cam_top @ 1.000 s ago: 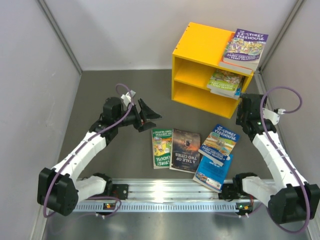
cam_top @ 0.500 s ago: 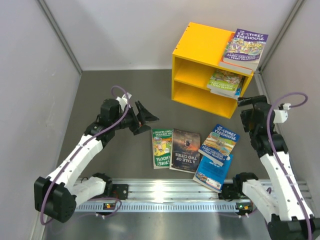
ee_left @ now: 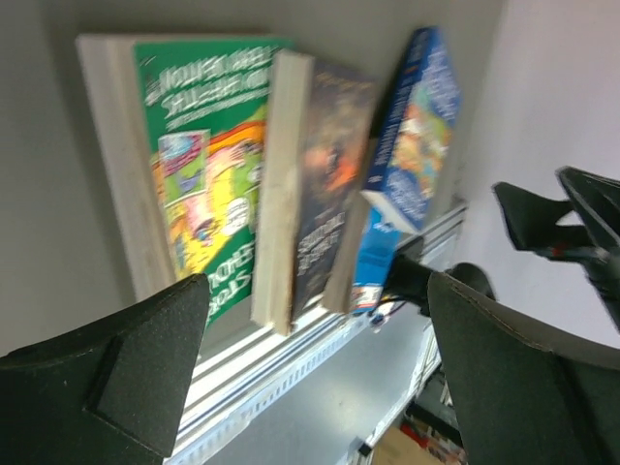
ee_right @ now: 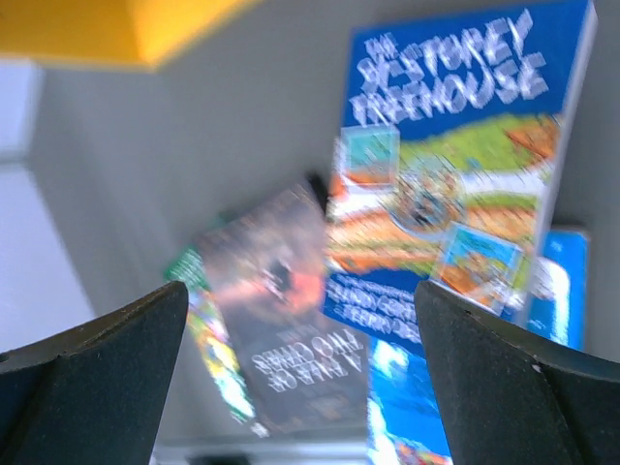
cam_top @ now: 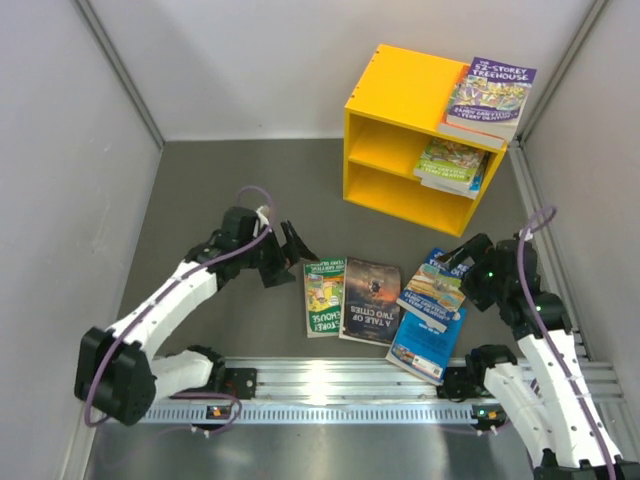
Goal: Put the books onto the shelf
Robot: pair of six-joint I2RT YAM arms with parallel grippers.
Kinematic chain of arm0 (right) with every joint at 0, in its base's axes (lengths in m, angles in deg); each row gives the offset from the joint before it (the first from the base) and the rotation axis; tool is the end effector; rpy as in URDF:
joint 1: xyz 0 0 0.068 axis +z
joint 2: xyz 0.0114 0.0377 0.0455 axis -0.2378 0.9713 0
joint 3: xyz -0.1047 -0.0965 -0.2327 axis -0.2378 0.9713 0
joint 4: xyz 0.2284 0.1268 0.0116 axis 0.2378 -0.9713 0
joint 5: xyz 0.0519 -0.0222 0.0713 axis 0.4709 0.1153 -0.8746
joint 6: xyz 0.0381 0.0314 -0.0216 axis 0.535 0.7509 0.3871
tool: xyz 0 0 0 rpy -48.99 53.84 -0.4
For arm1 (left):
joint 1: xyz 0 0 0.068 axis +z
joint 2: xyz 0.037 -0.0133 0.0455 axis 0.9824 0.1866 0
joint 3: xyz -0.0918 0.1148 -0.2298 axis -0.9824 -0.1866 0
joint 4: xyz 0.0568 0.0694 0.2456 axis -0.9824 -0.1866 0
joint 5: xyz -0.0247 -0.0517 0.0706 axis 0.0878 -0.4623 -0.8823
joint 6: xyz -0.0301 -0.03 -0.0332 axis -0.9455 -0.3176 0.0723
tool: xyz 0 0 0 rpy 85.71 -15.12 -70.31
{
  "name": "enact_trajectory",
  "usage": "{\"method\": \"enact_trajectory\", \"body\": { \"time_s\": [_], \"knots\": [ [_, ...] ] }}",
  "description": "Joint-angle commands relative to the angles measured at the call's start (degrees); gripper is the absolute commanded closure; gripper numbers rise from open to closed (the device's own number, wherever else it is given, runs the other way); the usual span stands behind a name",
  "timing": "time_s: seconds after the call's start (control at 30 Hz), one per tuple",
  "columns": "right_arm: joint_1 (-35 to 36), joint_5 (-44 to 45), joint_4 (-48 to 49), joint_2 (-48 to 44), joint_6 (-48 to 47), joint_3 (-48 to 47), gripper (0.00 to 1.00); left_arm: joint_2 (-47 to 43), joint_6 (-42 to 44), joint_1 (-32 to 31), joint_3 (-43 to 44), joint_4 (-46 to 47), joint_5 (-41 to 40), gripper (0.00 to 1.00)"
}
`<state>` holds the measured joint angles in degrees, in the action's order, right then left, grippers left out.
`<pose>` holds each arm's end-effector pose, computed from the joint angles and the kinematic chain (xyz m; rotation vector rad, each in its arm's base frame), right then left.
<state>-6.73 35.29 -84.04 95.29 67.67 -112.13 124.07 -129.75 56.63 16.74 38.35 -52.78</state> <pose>0.1228 0.0162 0.2754 0.9675 2.1041 0.6278 0.2091 -0.1055 0.2628 -0.3611 2.4771 -1.1903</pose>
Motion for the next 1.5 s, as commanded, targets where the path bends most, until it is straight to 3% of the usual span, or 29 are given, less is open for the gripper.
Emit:
{"method": "enact_trajectory", "body": {
  "time_s": [0.0,0.17,0.27,0.37,0.7,0.87,1.07,1.33,1.47],
  "knots": [
    [0.5,-5.7,-8.3,2.7,-8.8,0.5,0.0,6.4,0.8,-3.4,-1.0,-1.7,-1.9,0.01],
    [0.6,-2.1,-15.0,6.3,-12.0,1.1,0.0,17.4,0.2,-11.9,7.7,-1.5,-6.3,0.02],
    [0.4,-2.8,-12.0,6.7,-11.0,4.5,0.0,22.4,-1.2,-15.8,12.6,-1.3,-7.4,0.02],
    [-1.7,-5.9,-8.2,13.5,-13.4,7.0,0.0,25.2,-2.1,-18.7,15.7,-0.8,-6.8,0.04],
    [-19.5,-5.2,-1.9,23.6,-20.6,5.2,0.0,21.1,-1.9,-19.4,12.4,-2.4,-7.2,0.04],
    [-20.0,-7.7,5.0,29.0,-17.2,7.0,0.0,19.6,-2.0,-19.4,10.2,-2.5,-7.3,0.04],
    [-20.0,-7.1,12.3,33.1,-15.6,9.7,0.0,22.2,0.3,-19.4,14.3,-5.8,-7.3,0.04],
    [-20.1,-6.1,18.7,30.2,-13.1,8.4,0.01,23.6,0.4,-19.3,16.6,-6.1,-7.4,0.04],
    [-20.1,-8.3,24.9,35.7,-12.7,10.1,0.13,23.3,0.3,-19.4,16.2,-6.4,-7.7,0.05]
  ]
}}
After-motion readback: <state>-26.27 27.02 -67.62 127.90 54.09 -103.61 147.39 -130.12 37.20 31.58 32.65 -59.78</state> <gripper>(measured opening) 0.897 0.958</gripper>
